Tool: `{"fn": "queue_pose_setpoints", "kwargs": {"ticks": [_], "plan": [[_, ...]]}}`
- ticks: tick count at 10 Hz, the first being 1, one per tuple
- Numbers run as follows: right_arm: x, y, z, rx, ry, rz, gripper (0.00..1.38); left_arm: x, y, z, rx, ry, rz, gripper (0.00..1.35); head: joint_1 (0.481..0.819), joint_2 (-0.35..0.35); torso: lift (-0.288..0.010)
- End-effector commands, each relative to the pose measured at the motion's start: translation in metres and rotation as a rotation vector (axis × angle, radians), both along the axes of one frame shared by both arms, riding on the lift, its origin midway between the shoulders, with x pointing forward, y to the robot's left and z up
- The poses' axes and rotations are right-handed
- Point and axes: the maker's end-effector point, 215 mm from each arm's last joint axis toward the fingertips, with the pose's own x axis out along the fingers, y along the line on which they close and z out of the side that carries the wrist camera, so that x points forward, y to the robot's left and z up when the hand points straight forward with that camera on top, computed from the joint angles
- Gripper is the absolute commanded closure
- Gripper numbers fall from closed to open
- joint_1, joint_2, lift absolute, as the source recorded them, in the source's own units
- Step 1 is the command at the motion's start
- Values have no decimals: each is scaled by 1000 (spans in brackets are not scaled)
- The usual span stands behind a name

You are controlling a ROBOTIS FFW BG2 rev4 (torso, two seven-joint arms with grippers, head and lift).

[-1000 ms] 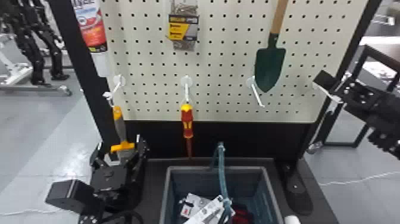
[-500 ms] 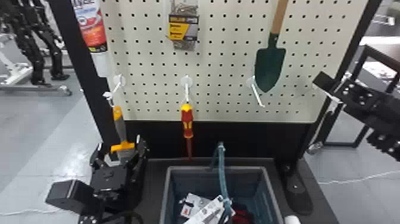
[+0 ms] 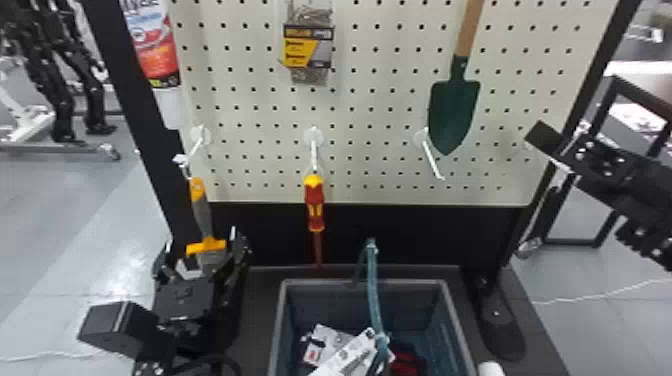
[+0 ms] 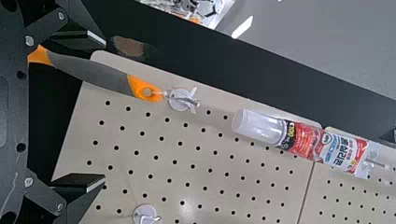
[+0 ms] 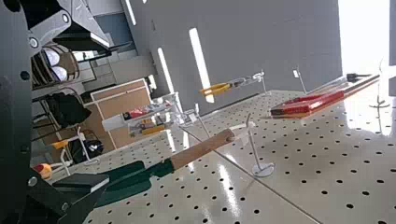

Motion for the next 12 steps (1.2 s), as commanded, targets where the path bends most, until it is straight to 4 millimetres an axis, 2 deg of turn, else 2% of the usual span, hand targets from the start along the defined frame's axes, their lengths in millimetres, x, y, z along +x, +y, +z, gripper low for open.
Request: {"fn": "queue_pose_setpoints", "kwargs": {"ticks": [1,12], "plan": [[-1,0,-1,2,3,2,279,0,0,-1,-3,2,1,271,549,0,-100],[-4,-1,-2,21,12,9,279,-3,-2,-7,-20,16,4,271,549,0,-100]]}}
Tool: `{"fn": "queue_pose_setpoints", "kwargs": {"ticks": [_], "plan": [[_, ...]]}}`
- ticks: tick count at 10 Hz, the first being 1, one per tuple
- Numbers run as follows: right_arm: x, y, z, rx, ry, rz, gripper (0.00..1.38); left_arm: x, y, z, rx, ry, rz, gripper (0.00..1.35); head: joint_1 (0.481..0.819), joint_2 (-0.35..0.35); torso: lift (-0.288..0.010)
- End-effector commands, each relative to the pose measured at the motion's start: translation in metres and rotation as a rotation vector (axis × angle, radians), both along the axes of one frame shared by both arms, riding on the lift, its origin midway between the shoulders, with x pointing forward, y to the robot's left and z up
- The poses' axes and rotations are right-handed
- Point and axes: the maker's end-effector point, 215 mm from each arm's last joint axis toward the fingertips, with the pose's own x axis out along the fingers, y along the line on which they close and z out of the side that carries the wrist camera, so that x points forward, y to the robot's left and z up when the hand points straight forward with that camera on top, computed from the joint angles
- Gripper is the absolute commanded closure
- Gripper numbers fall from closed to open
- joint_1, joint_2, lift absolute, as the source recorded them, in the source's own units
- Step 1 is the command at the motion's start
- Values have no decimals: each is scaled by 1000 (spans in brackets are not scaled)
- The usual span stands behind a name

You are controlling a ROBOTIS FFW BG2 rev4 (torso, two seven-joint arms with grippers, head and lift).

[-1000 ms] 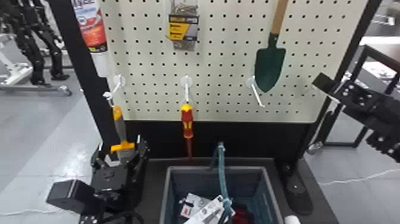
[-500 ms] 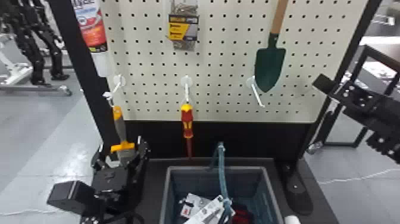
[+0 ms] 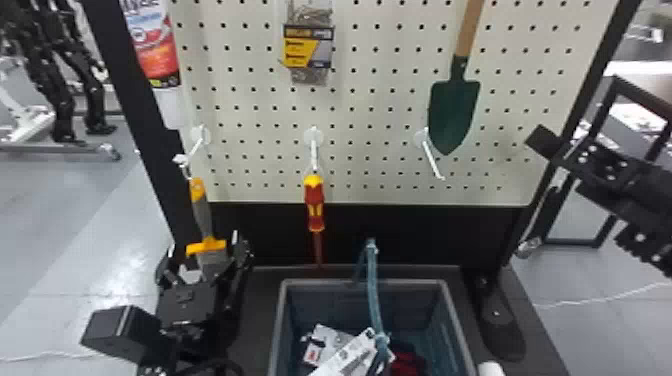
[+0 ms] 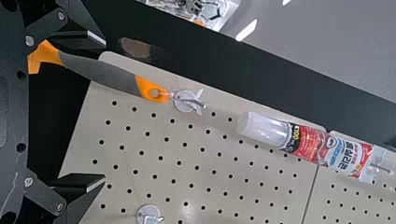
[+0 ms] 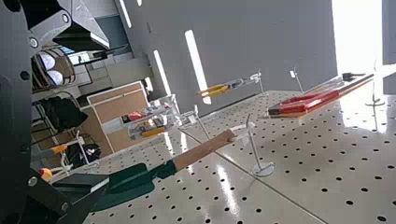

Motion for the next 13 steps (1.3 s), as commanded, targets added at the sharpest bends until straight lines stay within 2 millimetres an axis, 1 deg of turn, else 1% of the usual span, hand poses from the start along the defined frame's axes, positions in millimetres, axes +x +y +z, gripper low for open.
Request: {"fn": "queue_pose_setpoints", "kwargs": {"ticks": [1,13], "plan": [[0,0,0,1,1,0,279,0,0,0,0,0,0,271,549,0,-100],[-1,0,0,9,5,1,280,1,0,0,-2,2,-1,271,549,0,-100]]}}
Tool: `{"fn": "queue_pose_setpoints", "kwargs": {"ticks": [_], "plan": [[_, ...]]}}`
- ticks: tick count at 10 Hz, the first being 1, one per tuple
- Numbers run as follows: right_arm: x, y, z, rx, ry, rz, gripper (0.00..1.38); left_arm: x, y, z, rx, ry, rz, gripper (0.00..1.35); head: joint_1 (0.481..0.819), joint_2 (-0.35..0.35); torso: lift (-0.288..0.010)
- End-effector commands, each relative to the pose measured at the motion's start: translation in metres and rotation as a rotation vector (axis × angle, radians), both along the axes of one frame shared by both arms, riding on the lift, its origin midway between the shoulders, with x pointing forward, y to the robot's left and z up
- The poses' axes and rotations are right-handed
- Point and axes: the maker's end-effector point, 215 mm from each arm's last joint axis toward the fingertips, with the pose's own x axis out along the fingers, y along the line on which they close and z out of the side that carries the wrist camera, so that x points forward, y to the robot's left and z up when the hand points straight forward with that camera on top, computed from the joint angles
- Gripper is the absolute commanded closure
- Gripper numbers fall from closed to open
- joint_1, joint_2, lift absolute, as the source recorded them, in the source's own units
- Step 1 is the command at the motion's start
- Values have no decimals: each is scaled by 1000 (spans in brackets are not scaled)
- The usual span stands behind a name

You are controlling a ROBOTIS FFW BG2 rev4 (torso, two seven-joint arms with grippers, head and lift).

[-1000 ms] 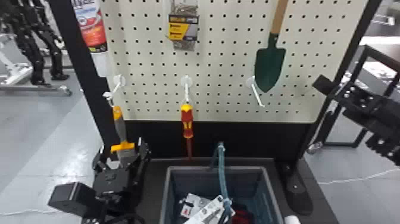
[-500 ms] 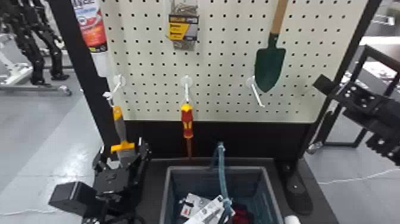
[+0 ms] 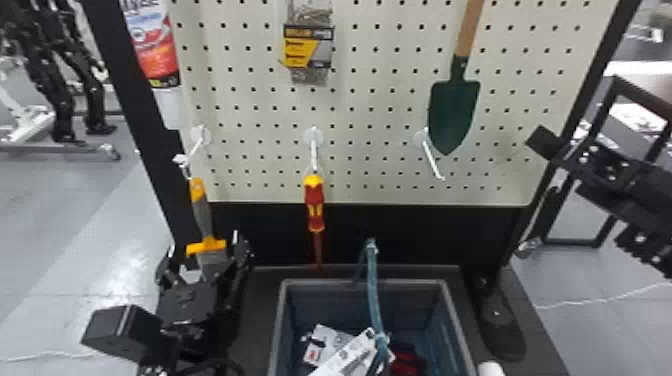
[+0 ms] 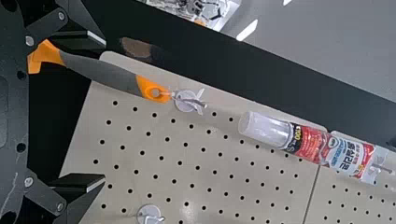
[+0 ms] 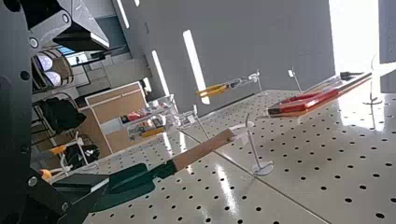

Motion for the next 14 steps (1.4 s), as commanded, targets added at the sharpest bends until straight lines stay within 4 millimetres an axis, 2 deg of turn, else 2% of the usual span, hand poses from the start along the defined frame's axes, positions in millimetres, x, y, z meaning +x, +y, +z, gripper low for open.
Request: {"fn": "queue_pose_setpoints", "kwargs": {"ticks": [1,12,14], "plan": [[0,0,-1,0,3,0,279,0,0,0,-1,0,0,271,549,0,-100],[0,-1,-3,13,10,5,280,-1,-1,0,-1,-2,2,268,549,0,-100],[-2,0,2,18,1,9,280,0,-1,2,-2,-6,1,268,549,0,-100]]}}
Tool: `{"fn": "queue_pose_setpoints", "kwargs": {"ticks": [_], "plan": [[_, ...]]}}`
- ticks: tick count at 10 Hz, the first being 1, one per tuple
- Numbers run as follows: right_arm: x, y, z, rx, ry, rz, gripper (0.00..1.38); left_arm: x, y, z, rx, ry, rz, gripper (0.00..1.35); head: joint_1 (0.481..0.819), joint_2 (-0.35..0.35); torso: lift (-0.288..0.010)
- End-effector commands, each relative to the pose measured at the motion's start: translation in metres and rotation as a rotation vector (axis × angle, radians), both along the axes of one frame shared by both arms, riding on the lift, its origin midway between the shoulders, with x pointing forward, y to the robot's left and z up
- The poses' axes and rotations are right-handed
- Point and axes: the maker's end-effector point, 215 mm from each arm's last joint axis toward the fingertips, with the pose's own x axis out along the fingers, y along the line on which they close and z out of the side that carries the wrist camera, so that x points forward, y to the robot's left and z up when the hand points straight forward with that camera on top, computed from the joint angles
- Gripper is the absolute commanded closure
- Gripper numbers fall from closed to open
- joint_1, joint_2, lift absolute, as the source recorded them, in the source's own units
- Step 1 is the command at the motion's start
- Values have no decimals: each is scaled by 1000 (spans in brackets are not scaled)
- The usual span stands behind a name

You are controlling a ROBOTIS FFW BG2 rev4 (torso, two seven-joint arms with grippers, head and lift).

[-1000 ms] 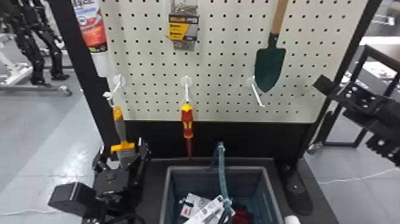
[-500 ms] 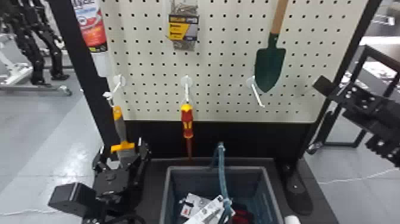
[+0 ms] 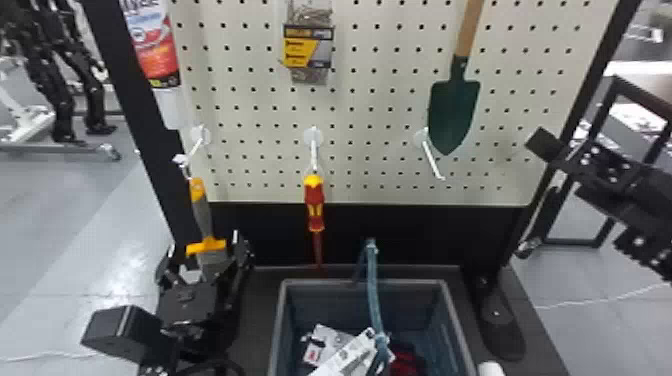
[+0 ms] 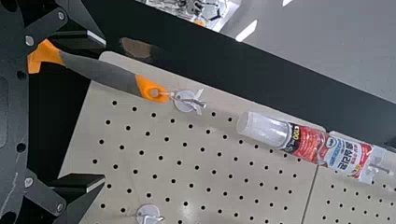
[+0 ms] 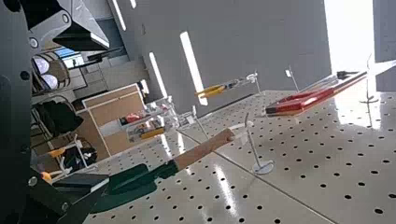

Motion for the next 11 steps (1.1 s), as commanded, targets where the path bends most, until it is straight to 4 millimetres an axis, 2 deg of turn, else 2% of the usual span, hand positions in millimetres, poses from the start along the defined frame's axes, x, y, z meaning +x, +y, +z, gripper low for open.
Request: {"fn": "queue_pose_setpoints", "kwargs": {"ticks": [1,11], "plan": [[0,0,2,-2,-6,0,280,0,-2,0,-2,-1,-3,268,549,0,-100],[1,0,-2,5,8,0,280,1,-3,-1,-4,1,-5,268,549,0,-100]]}}
